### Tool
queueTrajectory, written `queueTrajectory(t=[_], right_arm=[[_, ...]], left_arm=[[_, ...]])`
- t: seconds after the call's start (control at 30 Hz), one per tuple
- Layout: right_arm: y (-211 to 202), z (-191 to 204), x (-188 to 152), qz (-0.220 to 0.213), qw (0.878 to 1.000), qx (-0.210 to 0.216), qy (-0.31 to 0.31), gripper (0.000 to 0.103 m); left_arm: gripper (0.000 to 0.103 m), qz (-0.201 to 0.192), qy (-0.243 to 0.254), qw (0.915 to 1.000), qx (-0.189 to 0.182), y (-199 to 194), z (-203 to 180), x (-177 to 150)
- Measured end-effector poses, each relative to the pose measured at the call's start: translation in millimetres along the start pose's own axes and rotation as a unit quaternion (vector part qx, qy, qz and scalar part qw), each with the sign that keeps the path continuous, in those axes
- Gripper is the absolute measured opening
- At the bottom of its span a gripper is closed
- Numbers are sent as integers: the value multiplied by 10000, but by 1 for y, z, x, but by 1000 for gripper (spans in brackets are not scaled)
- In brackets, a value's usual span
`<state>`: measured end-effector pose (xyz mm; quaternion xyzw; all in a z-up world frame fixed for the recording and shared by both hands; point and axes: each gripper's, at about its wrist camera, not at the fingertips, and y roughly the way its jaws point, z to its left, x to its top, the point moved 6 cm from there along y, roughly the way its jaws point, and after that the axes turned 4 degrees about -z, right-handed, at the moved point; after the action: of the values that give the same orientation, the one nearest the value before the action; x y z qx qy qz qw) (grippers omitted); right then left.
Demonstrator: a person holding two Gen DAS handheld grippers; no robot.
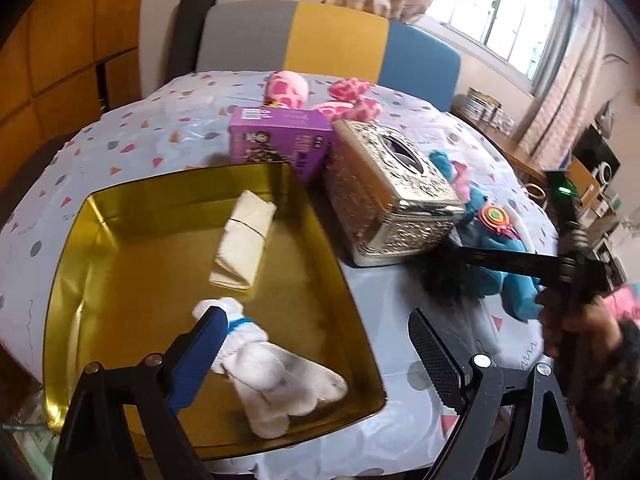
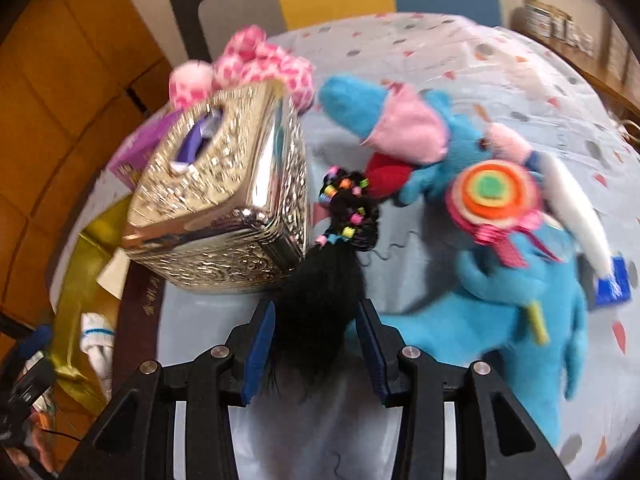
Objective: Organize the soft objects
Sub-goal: 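Grasp the black beaded hair doll with the left tool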
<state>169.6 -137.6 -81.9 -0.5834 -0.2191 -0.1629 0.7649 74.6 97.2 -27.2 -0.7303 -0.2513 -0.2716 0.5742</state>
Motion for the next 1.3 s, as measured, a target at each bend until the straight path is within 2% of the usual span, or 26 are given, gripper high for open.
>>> queueTrajectory(t=[0.03,0.1,0.13,0.17,0.27,0.43,0.63,0.67,0.7,0.77,0.8,0.87,0.93,1.0,1.03,1.13,1.23,1.27,1.3], right_arm=[[9,3,1,96,9999,-31,-95,42],[20,7,0,200,9994,-102,-258,35],[25,7,-2,265,9989,-208,-328,24],[28,7,-4,329,9983,-291,-395,7],[23,13,-10,321,9973,-322,-569,4],[-12,24,-28,234,9977,-2,-633,3],[-49,31,-71,477,9947,612,-672,4],[-55,26,-75,420,9955,562,-641,5],[-60,20,-76,353,9965,499,-577,7],[-73,1,-74,158,9989,398,-206,21],[-79,-9,-72,48,9994,344,-3,22],[-91,-29,-68,-208,9991,212,298,23],[-100,-49,-64,-505,9968,59,613,23],[-107,-65,-63,-750,9929,9,921,24],[-109,-70,-60,-822,9907,64,1081,25],[-115,-74,-54,-1185,9850,192,1241,27],[-119,-77,-53,-1280,9823,330,1328,28],[-117,-79,-50,-1313,9817,336,1339,28],[-120,-80,-50,-1370,9806,357,1358,29]], left_arm=[[92,12,26,10000,-22,1,-2,0],[92,42,62,9999,-75,2,-7,-1],[92,52,73,9999,-103,3,-9,0],[92,58,92,9999,-130,4,-11,0],[92,63,161,9996,-218,6,-18,2],[92,168,242,9983,-501,15,-37,4],[91,425,463,9946,-822,33,-71,0],[90,472,504,9939,-860,36,-76,-1],[85,534,560,9931,-878,41,-84,-2],[77,597,652,9915,-953,48,-97,0],[76,625,709,9907,-976,51,-103,1],[73,663,815,9892,-1018,59,-118,3],[64,729,835,9886,-1020,70,-131,4],[63,835,858,9880,-980,85,-143,4],[60,875,888,9875,-964,91,-147,4],[59,1035,987,9858,-883,112,-160,1],[59,998,1084,9865,-714,129,-167,0],[55,1007,1137,9862,-657,136,-169,0],[28,1067,1159,9857,-603,144,-170,-2]])
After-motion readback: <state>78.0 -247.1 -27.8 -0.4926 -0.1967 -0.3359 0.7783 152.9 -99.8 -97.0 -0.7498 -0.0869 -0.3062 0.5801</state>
